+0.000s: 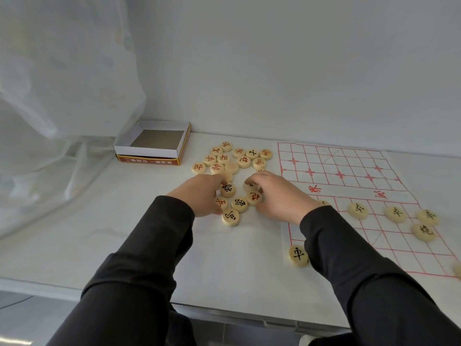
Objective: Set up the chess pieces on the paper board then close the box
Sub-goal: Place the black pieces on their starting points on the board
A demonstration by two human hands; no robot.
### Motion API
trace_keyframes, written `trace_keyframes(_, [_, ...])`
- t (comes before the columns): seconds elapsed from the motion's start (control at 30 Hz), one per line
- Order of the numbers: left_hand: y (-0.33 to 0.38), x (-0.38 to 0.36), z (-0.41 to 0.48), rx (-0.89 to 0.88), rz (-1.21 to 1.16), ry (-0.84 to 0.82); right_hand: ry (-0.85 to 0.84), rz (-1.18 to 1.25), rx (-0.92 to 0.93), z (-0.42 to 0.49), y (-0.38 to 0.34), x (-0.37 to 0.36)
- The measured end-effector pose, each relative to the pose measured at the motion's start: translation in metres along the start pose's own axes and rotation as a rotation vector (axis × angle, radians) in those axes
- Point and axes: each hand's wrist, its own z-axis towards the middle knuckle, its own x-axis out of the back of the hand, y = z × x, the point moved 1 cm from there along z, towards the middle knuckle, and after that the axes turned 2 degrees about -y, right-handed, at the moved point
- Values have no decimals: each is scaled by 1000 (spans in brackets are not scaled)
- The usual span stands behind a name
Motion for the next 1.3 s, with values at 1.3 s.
trace_keyframes(1.3, [9, 6, 9, 34, 13, 2, 411, 56, -178, 94, 4, 26])
